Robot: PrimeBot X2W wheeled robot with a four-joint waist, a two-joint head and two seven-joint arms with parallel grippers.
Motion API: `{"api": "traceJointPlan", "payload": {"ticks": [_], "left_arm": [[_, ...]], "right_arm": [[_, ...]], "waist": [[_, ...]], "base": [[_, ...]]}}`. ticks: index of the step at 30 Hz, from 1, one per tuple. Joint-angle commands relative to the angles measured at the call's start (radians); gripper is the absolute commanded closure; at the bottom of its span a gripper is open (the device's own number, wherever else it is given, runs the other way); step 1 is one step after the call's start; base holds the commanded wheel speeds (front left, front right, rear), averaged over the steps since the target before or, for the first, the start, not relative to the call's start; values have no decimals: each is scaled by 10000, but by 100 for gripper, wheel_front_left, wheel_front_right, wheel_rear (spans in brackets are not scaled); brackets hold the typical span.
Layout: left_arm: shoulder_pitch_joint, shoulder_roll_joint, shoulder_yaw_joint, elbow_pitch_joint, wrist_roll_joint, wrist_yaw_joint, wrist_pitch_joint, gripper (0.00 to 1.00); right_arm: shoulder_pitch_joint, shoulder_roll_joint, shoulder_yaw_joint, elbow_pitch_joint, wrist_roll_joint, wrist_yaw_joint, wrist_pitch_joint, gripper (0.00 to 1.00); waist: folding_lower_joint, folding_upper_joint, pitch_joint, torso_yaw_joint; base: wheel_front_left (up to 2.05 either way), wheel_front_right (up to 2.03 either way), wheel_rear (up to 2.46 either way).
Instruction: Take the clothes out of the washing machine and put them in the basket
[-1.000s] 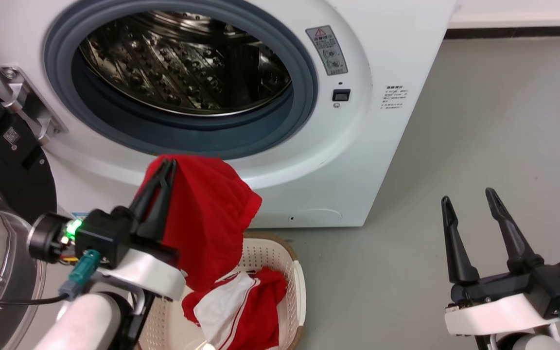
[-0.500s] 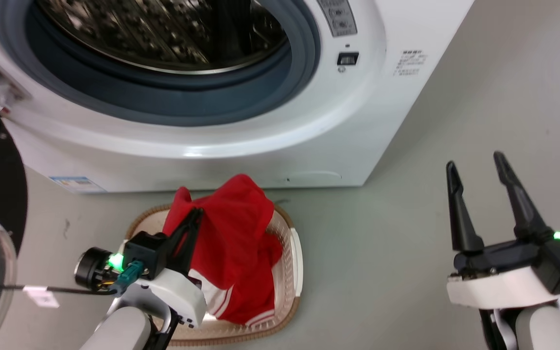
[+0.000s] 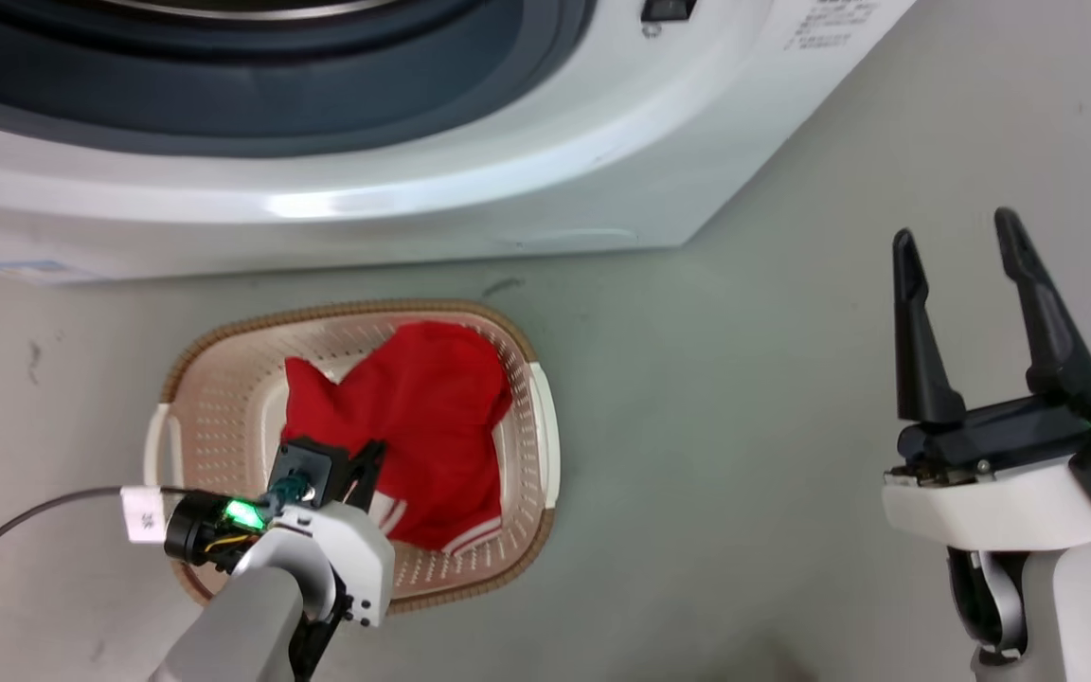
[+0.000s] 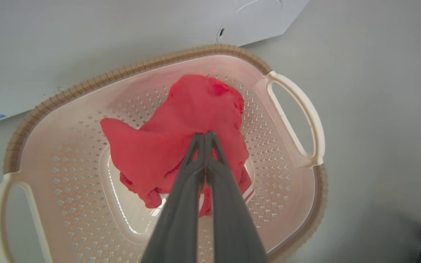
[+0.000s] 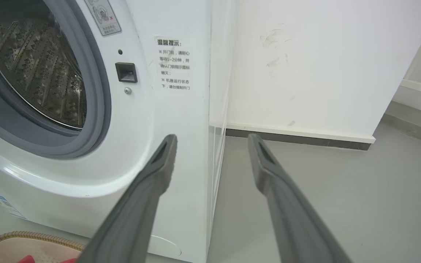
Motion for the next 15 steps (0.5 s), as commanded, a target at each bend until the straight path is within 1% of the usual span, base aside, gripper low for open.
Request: {"api": "traceJointPlan", "payload": {"ticks": [1, 5, 8, 12, 15], "left_arm": [[-331, -100, -34, 466, 5, -82, -49, 100], [-1226, -491, -143, 2218, -1, -253, 98, 100], [-1877, -708, -321, 3245, 154, -300, 192, 100], [-2635, -935, -650, 4232, 436, -351, 344, 100], [-3011, -1001, -859, 4663, 600, -410, 619, 100]], "right_arm": [[-213, 11, -15, -76, 32, -7, -23, 0], [-498, 11, -70, -201, 9, -7, -23, 0], [-661, 11, -98, -296, -14, -7, -22, 0], [-816, 11, -169, -375, -25, -7, -23, 0], [-959, 10, -175, -442, -11, -7, -23, 0]], "waist": [[-2, 0, 518, -173], [-2, 0, 1166, -238], [-2, 0, 1631, -274], [-2, 0, 2203, -279], [-2, 0, 2565, -294]], "base": [[0, 0, 0], [0, 0, 0], [0, 0, 0], [0, 0, 0], [0, 0, 0]]}}
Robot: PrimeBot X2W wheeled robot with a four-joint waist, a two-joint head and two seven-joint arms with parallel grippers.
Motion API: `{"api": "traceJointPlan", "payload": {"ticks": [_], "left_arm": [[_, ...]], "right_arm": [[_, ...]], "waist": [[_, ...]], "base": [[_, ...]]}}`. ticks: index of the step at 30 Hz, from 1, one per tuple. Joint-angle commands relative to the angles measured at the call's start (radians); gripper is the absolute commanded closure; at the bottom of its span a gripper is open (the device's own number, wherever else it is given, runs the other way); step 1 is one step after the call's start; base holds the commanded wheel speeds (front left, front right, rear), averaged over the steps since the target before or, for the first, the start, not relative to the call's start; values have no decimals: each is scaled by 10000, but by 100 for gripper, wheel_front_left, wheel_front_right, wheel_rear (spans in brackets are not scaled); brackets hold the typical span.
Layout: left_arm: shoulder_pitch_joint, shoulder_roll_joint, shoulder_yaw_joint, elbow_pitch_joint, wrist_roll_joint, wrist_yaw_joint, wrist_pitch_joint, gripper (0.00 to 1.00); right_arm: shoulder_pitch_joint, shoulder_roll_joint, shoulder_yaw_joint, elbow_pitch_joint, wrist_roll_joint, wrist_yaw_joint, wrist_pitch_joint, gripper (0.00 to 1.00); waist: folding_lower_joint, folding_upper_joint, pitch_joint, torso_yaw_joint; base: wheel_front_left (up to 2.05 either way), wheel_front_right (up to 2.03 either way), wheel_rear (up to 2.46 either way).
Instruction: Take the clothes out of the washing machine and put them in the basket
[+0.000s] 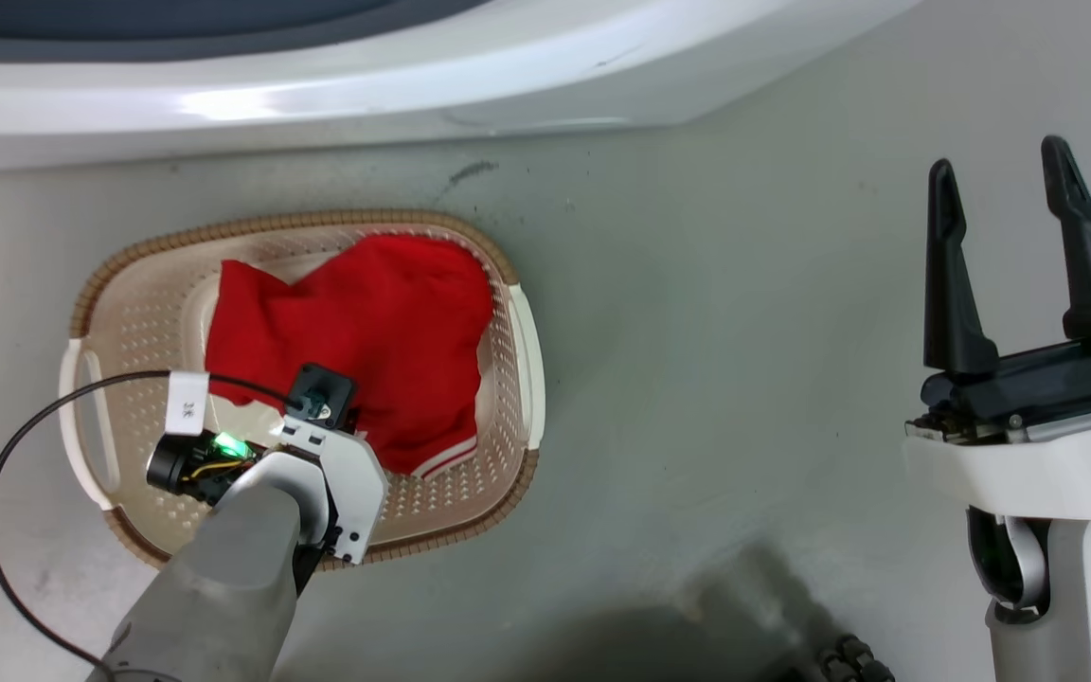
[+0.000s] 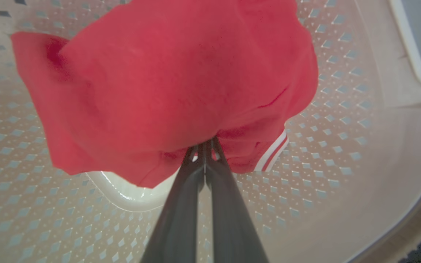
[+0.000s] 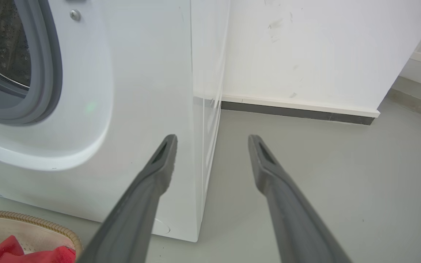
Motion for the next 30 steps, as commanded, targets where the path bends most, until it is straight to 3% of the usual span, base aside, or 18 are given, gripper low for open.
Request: {"api": "traceJointPlan", "payload": {"ticks": [1, 7, 8, 9, 22, 30], "left_arm": [[-177, 3, -132, 130, 145, -40, 127, 100], [-468, 73, -381, 388, 262, 15, 438, 100], [-475, 59, -366, 410, 224, -9, 492, 36], [-475, 45, -377, 415, 197, -48, 524, 0], [211, -312, -315, 315, -52, 54, -682, 0], [1397, -123, 554, -2013, -112, 600, -766, 0]], "right_arm": [[-197, 10, -2, -80, 15, -7, -23, 0], [-344, 10, -8, -174, 113, -7, -23, 0], [-335, 10, -11, -169, 110, -7, -23, 0], [-332, 10, -24, -150, 109, -7, -23, 0], [238, 7, -20, 499, -28, -7, -22, 0], [930, 8, -84, 823, -173, -7, -23, 0]], "waist": [[-2, 0, 381, -42], [-2, 0, 672, -70], [-2, 0, 675, -67], [-2, 0, 657, -59], [-2, 0, -1046, 415], [-2, 0, -2530, 737]], "base": [[0, 0, 0], [0, 0, 0], [0, 0, 0], [0, 0, 0], [0, 0, 0], [0, 0, 0]]}}
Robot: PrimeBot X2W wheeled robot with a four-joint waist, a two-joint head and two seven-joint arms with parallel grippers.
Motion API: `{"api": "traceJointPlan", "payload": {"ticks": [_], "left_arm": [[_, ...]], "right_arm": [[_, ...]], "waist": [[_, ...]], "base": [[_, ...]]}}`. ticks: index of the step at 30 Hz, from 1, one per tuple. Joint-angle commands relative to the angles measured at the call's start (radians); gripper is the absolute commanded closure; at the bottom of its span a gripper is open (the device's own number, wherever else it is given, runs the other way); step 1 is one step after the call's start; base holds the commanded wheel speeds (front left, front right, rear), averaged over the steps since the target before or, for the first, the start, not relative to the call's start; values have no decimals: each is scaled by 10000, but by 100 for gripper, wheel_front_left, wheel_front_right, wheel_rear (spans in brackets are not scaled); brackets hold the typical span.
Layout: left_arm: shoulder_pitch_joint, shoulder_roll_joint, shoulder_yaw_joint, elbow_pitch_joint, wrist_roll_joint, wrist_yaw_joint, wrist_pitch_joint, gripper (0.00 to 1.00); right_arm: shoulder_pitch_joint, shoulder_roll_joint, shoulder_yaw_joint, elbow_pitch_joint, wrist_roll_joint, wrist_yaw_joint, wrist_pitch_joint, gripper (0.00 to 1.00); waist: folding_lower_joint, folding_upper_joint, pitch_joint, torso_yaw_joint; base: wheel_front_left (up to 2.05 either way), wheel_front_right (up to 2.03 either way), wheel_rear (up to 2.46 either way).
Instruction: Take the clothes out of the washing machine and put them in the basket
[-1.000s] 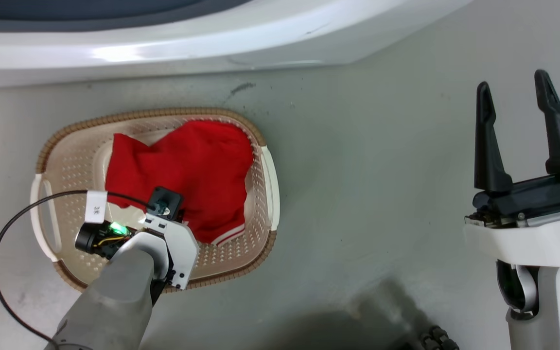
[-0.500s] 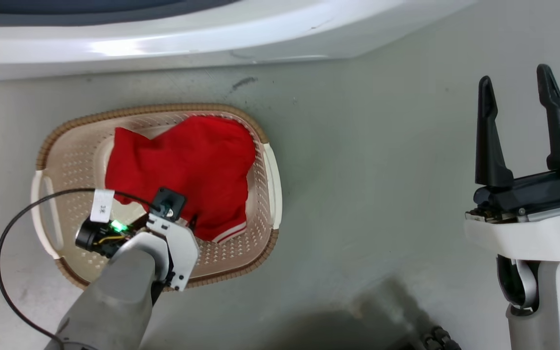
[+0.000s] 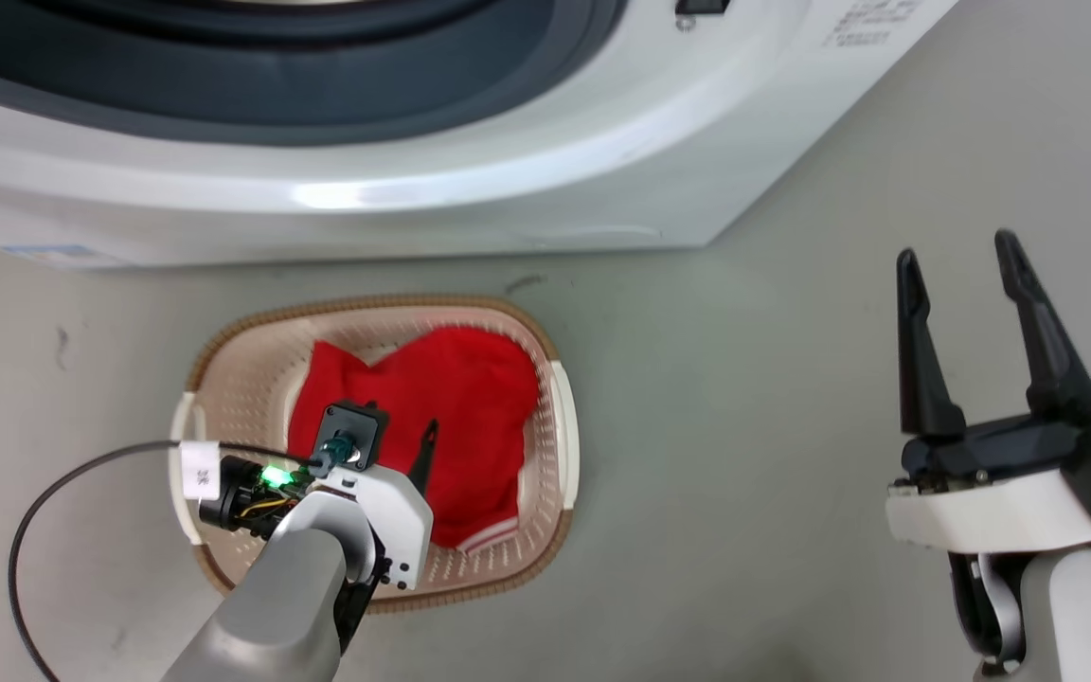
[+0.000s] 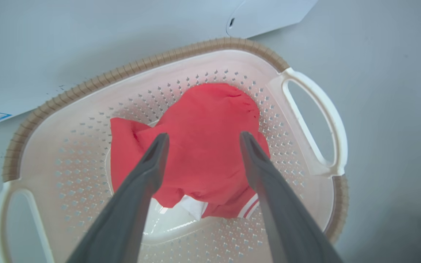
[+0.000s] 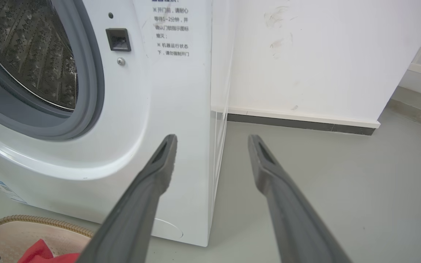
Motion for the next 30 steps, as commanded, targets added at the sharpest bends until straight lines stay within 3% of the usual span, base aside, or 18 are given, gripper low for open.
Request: {"api": "traceJointPlan", "payload": {"ticks": [1, 7, 16, 30], "left_arm": [[407, 148, 297, -698, 147, 209, -22, 0], [1853, 293, 1474, -3364, 775, 691, -25, 0], [3967, -100, 3465, -6655, 1853, 1182, -25, 0], [6053, -986, 5368, -9637, 3222, 1247, -27, 0]], "right_arm": [[222, 5, -20, 67, -74, -7, -23, 0], [777, 6, -77, 212, -105, -7, -23, 0], [1461, 5, -1, 488, -157, -7, -23, 0], [2305, 5, -63, 650, -73, -7, -23, 0]], "waist": [[1, 0, -744, 247], [1, 0, -1692, 536], [1, 0, -3012, 727], [1, 0, -4472, 728]], "base": [[0, 0, 0], [0, 0, 0], [0, 0, 0], [0, 0, 0]]}}
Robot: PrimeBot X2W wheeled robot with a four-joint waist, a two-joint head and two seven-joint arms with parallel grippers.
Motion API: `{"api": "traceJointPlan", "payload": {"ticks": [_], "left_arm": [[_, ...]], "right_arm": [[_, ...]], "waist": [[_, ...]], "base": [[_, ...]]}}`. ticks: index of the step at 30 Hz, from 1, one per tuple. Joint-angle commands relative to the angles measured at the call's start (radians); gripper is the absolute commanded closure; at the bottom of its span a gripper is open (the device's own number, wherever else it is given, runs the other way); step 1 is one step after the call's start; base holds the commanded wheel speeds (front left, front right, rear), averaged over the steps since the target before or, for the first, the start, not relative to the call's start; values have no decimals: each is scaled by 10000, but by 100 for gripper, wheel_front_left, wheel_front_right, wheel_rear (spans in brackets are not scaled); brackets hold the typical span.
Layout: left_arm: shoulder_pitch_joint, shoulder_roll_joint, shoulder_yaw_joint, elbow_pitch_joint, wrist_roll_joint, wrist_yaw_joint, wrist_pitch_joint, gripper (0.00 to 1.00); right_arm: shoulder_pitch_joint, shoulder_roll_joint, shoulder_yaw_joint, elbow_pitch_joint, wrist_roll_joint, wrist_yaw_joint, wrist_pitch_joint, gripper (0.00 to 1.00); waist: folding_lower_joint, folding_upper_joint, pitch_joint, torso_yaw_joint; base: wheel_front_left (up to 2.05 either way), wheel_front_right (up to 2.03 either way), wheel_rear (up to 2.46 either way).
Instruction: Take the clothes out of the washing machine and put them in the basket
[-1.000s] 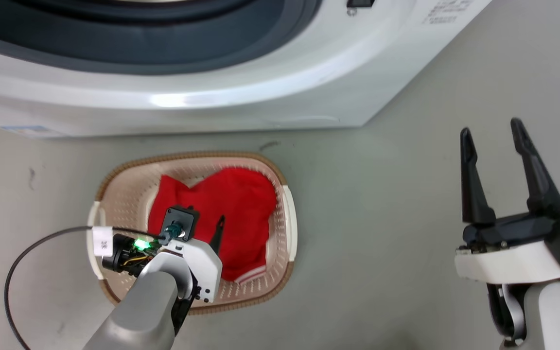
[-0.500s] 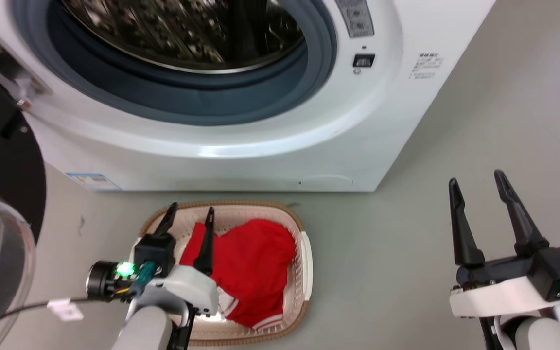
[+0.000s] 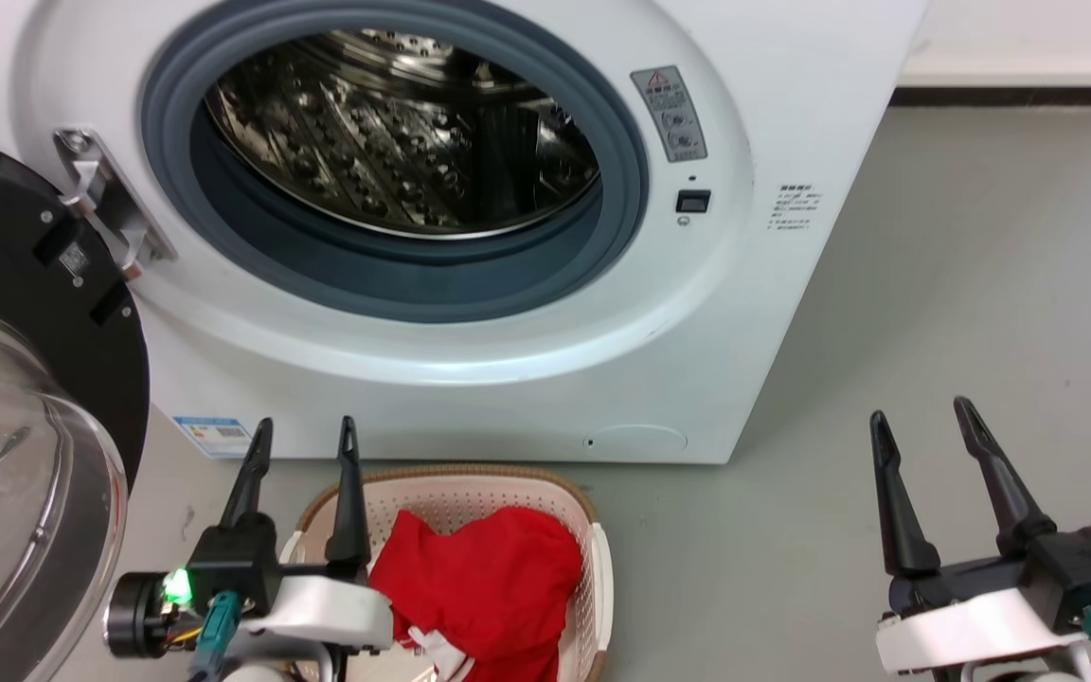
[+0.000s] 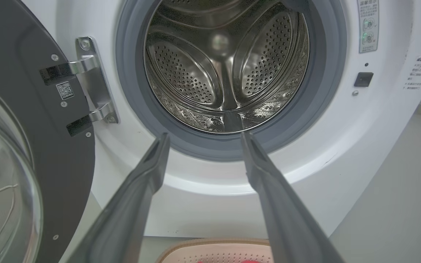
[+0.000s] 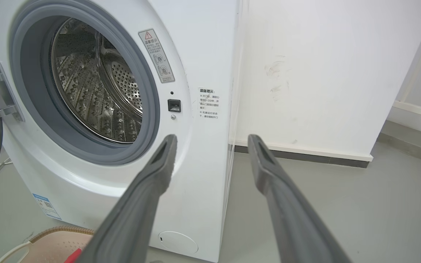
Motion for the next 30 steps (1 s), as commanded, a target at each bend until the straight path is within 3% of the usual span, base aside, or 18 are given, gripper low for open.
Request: {"api": "traceJointPlan", "payload": {"ticks": [1, 14, 30], "left_arm": [[294, -76, 181, -267, 159, 24, -25, 0], [1300, -291, 619, -678, 491, -186, -25, 0], [1557, -364, 773, -762, 608, -319, -26, 0]], "right_arm": [[205, 3, -60, 41, 56, -7, -23, 0], [863, 3, -88, 225, 196, -7, -23, 0], [1009, 3, -65, 206, 321, -7, -23, 0]], "waist": [[2, -1, -273, -32], [2, -1, -1060, -178], [2, -1, -1255, -244]], "base": [[0, 0, 0], [0, 0, 0], [0, 0, 0]]}}
